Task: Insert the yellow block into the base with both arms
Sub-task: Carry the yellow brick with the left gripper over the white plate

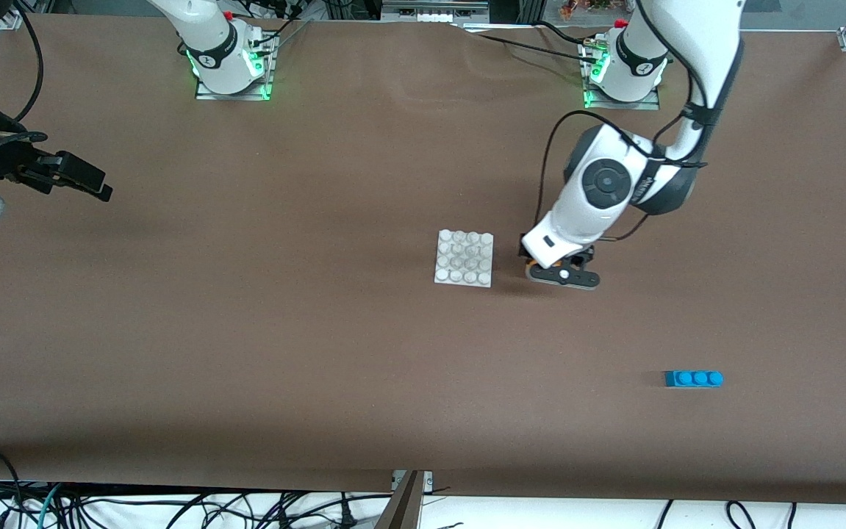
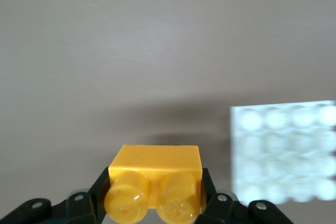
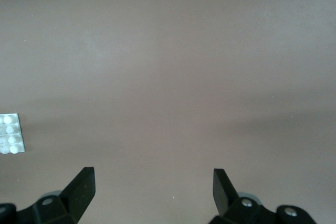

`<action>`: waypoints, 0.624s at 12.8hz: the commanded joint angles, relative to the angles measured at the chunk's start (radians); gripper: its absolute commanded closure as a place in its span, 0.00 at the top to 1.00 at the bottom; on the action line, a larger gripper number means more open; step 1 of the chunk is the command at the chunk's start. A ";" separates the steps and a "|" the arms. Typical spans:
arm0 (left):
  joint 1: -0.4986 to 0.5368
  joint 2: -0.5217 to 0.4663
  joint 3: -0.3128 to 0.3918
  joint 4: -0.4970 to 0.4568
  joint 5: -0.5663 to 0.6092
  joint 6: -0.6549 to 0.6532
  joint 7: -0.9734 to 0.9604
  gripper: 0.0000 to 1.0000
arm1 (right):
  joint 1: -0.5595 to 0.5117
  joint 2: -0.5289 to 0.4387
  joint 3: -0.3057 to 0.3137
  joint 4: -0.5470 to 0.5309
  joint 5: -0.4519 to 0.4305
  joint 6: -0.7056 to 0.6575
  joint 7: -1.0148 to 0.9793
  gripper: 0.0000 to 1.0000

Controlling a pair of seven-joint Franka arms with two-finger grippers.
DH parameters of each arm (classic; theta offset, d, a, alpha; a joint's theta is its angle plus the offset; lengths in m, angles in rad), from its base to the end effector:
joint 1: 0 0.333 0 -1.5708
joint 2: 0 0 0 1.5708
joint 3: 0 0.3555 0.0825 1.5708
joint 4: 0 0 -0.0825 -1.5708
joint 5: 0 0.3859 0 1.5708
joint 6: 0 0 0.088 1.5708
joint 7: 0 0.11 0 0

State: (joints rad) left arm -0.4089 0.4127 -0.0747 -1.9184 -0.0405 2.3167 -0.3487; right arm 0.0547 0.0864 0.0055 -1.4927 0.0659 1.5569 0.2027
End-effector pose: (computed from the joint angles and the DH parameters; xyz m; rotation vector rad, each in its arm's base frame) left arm 0.5687 -0.2959 0.3089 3.0882 -0.1563 -0.0565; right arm 0.5835 0.0423 0.6477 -3.0705 0.2189 0.0473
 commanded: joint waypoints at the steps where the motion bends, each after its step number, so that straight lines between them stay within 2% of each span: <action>1: -0.073 0.067 0.013 0.105 -0.061 -0.045 -0.068 0.36 | 0.005 -0.004 0.019 0.012 -0.003 -0.001 0.011 0.99; 5: -0.154 0.138 0.015 0.182 -0.058 -0.045 -0.162 0.36 | 0.005 -0.004 0.019 0.012 -0.003 -0.001 0.006 0.99; 8: -0.186 0.170 0.015 0.196 -0.045 -0.043 -0.200 0.36 | 0.001 -0.002 0.008 0.012 -0.002 -0.003 0.001 0.99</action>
State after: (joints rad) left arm -0.5703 0.5496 -0.0756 -1.7667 -0.0806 2.2980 -0.5270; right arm 0.0588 0.0859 0.0204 -1.4919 0.0659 1.5579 0.2027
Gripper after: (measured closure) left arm 0.322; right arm 0.004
